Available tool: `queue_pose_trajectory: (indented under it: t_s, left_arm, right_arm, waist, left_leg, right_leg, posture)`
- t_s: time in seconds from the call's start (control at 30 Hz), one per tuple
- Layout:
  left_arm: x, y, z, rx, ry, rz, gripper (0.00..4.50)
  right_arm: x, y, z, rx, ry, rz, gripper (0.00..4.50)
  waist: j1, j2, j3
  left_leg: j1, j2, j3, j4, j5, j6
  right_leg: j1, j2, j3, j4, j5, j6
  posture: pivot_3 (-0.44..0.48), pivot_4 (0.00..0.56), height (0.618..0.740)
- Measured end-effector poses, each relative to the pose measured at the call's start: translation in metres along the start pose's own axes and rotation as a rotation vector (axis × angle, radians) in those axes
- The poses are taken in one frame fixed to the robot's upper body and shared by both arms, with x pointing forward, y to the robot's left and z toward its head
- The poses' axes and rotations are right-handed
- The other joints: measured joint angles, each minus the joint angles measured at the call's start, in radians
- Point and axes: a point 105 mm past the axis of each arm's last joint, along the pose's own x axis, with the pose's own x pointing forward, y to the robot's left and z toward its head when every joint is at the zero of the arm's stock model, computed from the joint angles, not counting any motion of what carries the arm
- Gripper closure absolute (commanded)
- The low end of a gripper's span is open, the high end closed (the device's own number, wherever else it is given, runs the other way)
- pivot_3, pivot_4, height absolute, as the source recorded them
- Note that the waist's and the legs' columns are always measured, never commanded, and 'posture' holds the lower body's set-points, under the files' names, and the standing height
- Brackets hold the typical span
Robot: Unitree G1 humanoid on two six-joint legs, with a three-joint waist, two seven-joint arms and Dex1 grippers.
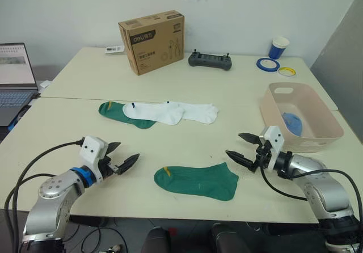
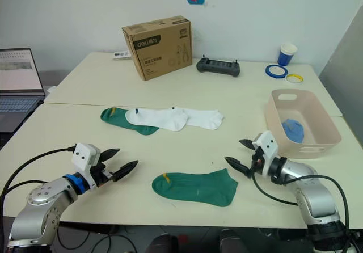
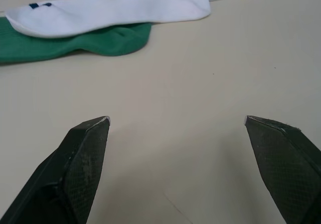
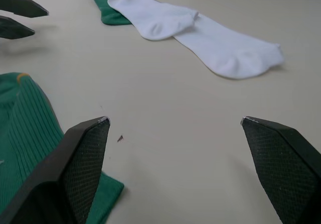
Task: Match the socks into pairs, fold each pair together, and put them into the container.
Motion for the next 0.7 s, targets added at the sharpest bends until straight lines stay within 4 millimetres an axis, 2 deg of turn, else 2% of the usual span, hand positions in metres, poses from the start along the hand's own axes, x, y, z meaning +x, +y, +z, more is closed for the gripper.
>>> queue_pose_trajectory:
  t_s: [0.1, 0.2, 0.37, 0.47, 0.57, 0.7]
  left_arm:
    - [0.022, 0.01, 0.014, 0.063, -0.015, 0.0, 0.02]
    - [0.042, 0.012, 0.015, 0.109, 0.008, -0.02, 0.02]
    - [0.067, 0.016, 0.002, 0.115, 0.064, -0.013, 0.02]
    - [0.083, 0.019, 0.008, 0.116, 0.062, 0.006, 0.02]
    - [0.087, 0.021, 0.007, 0.103, 0.07, 0.011, 0.02]
    - [0.093, 0.021, 0.007, 0.071, 0.083, 0.008, 0.88]
  right_arm:
    - [0.01, 0.003, 0.019, -0.042, -0.014, 0.044, 0.0]
    - [0.017, 0.007, 0.033, -0.075, -0.026, 0.068, 0.0]
    - [0.022, 0.009, 0.031, -0.067, -0.021, 0.063, 0.0]
    - [0.025, 0.013, 0.029, -0.057, -0.024, 0.066, 0.0]
    - [0.024, 0.018, 0.021, -0.04, -0.011, 0.074, 0.0]
    - [0.024, 0.017, 0.02, -0.046, -0.009, 0.067, 0.0]
  waist:
    - [-0.001, 0.0, 0.0]
    - [-0.001, 0.0, 0.0]
    - [0.0, 0.0, 0.0]
    - [0.003, 0.0, 0.0]
    - [0.003, 0.0, 0.0]
    - [0.003, 0.0, 0.0]
  left_leg:
    - [0.0, 0.0, 0.0, 0.0, 0.0, 0.0]
    - [-0.001, 0.0, 0.0, -0.001, 0.0, 0.0]
    - [-0.003, 0.0, -0.001, -0.003, 0.0, 0.0]
    - [-0.003, 0.0, -0.002, -0.002, 0.0, 0.0]
    - [-0.003, 0.0, -0.002, 0.0, 0.0, 0.0]
    - [-0.003, 0.0, -0.002, 0.001, 0.0, 0.0]
  right_leg:
    - [0.0, 0.0, 0.0, 0.0, 0.003, 0.005]
    - [-0.001, 0.001, 0.0, -0.001, 0.004, 0.005]
    - [-0.002, 0.002, -0.001, -0.001, 0.005, 0.002]
    - [-0.002, 0.003, -0.001, 0.0, 0.005, 0.003]
    - [-0.001, 0.002, 0.0, 0.0, 0.004, 0.004]
    - [-0.001, 0.002, -0.001, 0.0, 0.005, 0.007]
  posture:
    - [0.0, 0.15, 0.74]
    - [0.0, 0.15, 0.74]
    - [0.0, 0.15, 0.74]
    - [0.0, 0.15, 0.74]
    - [0.0, 0.15, 0.74]
    - [0.0, 0.15, 0.74]
